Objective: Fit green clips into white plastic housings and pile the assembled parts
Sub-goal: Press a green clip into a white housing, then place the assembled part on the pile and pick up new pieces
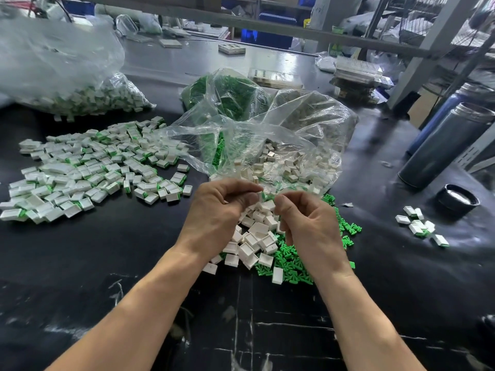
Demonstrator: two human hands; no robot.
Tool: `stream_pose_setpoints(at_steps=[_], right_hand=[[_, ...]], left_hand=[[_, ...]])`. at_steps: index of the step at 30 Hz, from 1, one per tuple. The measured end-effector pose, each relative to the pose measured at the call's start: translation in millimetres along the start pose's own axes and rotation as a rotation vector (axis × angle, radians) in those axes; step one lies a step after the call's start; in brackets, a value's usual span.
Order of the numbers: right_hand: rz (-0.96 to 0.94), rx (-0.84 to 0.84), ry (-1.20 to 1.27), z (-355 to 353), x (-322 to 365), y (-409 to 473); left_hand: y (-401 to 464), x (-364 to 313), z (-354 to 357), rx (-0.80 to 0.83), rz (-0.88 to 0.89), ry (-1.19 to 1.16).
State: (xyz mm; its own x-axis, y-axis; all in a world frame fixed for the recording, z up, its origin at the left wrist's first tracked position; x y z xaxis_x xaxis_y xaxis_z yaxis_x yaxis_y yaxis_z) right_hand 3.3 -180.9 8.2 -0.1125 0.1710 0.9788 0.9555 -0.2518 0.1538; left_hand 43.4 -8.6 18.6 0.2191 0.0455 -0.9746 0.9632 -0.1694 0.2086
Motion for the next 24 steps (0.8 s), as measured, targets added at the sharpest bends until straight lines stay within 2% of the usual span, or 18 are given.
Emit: stream_pose_setpoints(at_steps=[4,12,14,18,21,24], right_hand=[[0.003,0.114,-0.049,11.2,-0.3,-3.6],[0.069,0.113,-0.063,9.8,-1.5,-3.8],[0.180,0.012,0.100,6.2,-8.1,-1.5],[0.420,-0.303,0.528,-13.5,-22.4,3.6],[0.491,-0.451,0.745,-29.9,-26.5,7.9],[0.494,-0.564,0.844,-46.0,-28.5,12.2]], left_hand=[[-1.3,1.0,4.1,0.025,-0.013,0.013],[-1.5,1.7,5.4,0.053,-0.029,0.006],[-1.9,2.4,3.3,0.032,-0.034,0.015],[-1.0,3.9,-2.1,-0.003,-0.052,0.073],[-0.8,4.1,-3.8,-0.012,-0.053,0.102],[-1.2,4.5,-2.4,-0.008,-0.046,0.114]])
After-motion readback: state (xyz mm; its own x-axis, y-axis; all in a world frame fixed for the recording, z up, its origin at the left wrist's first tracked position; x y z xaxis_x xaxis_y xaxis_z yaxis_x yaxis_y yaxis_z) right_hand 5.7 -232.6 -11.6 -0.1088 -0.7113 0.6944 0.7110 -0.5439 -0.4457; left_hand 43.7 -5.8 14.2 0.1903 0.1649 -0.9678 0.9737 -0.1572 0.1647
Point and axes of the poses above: each hand's wrist, its own y-axis towards the middle knuckle, its own z-axis out of the palm, x = y × z, the point moved 5 cm from there along y, towards the middle knuckle, and after that the axes turned 2 degrees about -y, right-handed, at the moved point
